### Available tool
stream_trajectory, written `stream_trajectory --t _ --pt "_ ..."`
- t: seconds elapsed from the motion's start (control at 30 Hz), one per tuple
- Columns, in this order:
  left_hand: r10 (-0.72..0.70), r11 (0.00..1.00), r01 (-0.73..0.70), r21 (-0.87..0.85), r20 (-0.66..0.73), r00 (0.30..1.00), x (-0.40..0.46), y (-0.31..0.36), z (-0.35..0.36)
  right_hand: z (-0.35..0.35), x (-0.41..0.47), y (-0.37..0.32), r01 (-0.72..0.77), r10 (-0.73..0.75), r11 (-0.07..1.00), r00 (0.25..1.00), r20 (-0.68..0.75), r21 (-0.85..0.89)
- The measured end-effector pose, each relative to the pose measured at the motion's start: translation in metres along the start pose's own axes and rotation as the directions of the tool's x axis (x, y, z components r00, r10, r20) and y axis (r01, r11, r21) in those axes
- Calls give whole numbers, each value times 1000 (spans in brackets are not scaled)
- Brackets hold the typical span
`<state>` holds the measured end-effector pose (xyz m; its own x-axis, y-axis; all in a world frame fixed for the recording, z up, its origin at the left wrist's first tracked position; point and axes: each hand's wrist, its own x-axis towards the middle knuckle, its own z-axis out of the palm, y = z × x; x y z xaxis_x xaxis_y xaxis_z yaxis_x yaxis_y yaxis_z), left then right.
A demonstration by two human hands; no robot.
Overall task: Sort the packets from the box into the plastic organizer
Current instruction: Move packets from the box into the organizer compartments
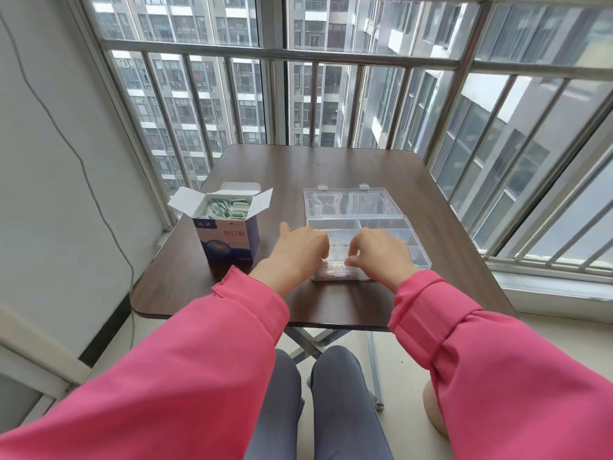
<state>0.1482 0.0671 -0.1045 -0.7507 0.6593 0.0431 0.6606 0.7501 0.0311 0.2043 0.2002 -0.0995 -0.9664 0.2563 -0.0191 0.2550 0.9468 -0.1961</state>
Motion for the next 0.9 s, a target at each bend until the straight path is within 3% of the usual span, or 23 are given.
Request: stream_trajectory --t 0.17,0.27,0.4,0.5,0.57,0.67,0.73,0.8,0.9 --pt "5 998 -9 -68 -57 998 -11 -3 -12 -7 -3 0 -11 19 993 997 -69 121" --pt "-27 985 -13 -170 -228 973 -25 -10 -23 -15 -3 -8 70 -28 968 984 -174 241" --pt "-107 951 -63 -303 -511 853 -44 -26 -33 -25 -1 -34 282 -182 908 931 -315 309" --pt "-175 950 -34 -309 -621 764 -51 -54 -38 -30 1 -60 405 -281 867 879 -386 291" --pt "-198 961 46 -274 -559 805 -51 -78 -41 -30 6 -77 449 -331 850 862 -383 276" --pt "-229 966 180 -186 -292 929 -51 -113 -42 -29 18 -102 494 -410 837 851 -328 235" --pt "-235 969 219 -116 -152 960 -47 -131 -40 -26 26 -114 495 -433 843 857 -278 212" --pt "-229 970 219 -108 -94 969 -44 -139 -38 -25 33 -121 474 -420 857 870 -260 203" --pt "-202 967 178 -183 -127 971 -43 -147 -32 -26 45 -133 442 -387 872 886 -255 212"
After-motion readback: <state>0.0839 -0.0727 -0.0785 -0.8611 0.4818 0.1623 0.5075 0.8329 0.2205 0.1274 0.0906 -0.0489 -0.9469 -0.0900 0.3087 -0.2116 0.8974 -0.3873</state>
